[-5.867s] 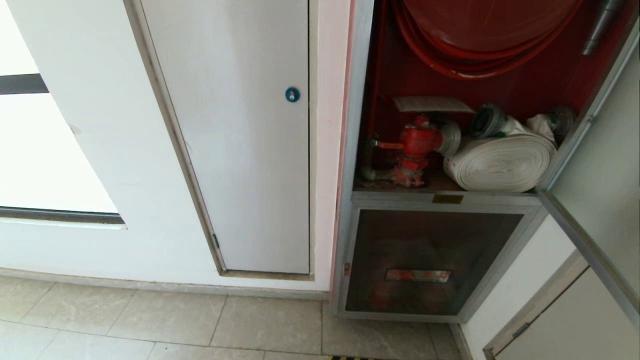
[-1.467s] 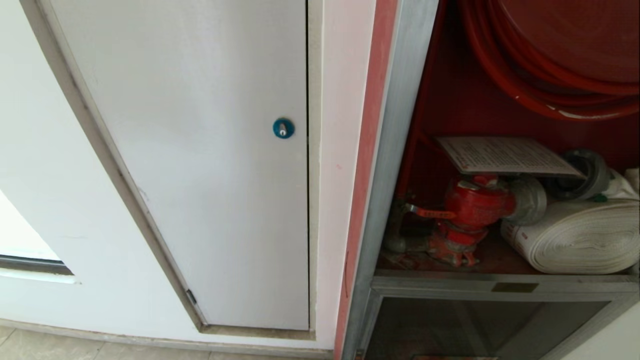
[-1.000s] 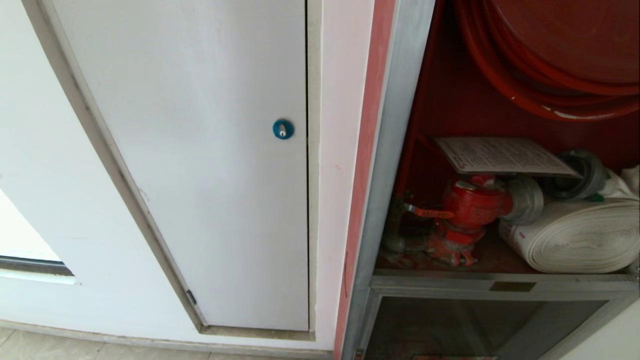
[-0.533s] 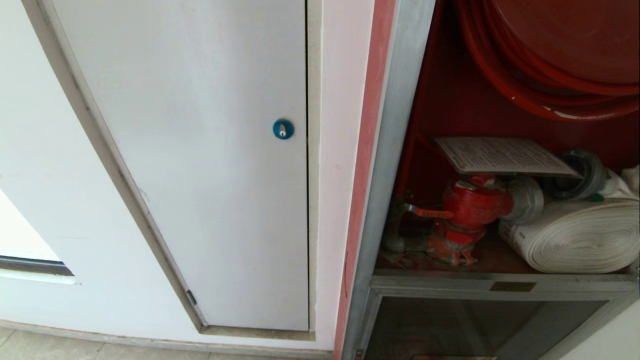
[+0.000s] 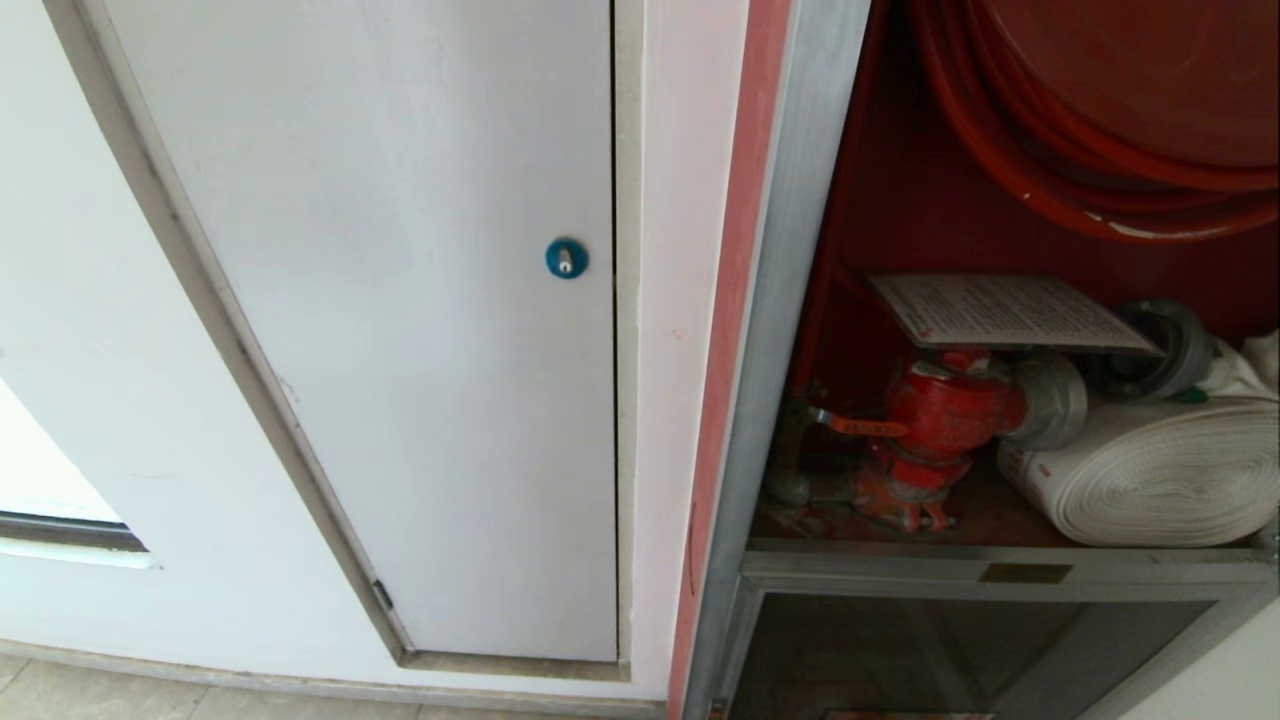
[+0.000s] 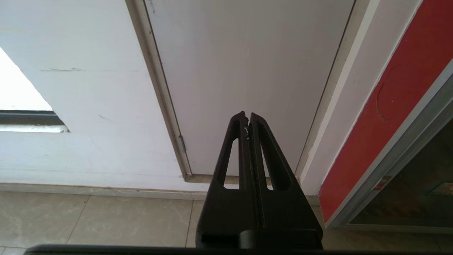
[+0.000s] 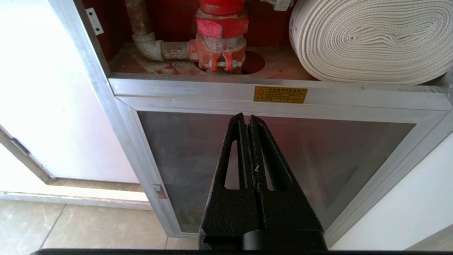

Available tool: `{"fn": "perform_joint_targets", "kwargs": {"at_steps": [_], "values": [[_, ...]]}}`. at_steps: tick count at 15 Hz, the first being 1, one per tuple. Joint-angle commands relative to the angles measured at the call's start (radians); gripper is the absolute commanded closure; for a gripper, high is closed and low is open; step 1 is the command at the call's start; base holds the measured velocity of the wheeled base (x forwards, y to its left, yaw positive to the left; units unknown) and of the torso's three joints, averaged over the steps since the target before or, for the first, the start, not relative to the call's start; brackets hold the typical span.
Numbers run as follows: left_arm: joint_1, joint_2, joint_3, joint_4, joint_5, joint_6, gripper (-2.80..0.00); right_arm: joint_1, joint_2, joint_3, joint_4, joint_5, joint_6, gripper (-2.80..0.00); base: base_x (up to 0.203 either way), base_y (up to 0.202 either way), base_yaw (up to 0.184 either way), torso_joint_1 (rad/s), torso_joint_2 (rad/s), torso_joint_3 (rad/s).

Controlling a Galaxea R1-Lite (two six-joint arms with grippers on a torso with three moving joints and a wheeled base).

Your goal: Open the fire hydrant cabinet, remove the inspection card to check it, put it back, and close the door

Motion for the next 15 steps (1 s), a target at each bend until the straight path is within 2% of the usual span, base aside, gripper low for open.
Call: {"fn": "perform_joint_targets", "kwargs": {"at_steps": [1,12,15], "values": [[0.0,0.001,0.0,0.0,0.0,0.0,0.0,0.0,-0.001,0.0,0.0,-0.001,0.0,0.0,0.0,0.0,0.0,0.0,0.0,0.0],[0.0,0.001,0.002,0.0,0.001,0.0,0.0,0.0,-0.001,-0.004,0.009,-0.02,0.006,0.0,0.0,0.0,0.0,0.0,0.0,0.0],[0.0,0.001,0.0,0.0,0.0,0.0,0.0,-0.002,0.019,-0.052,0.014,-0.032,0.005,0.0,0.0,0.0,0.0,0.0,0.0,0.0]]}}
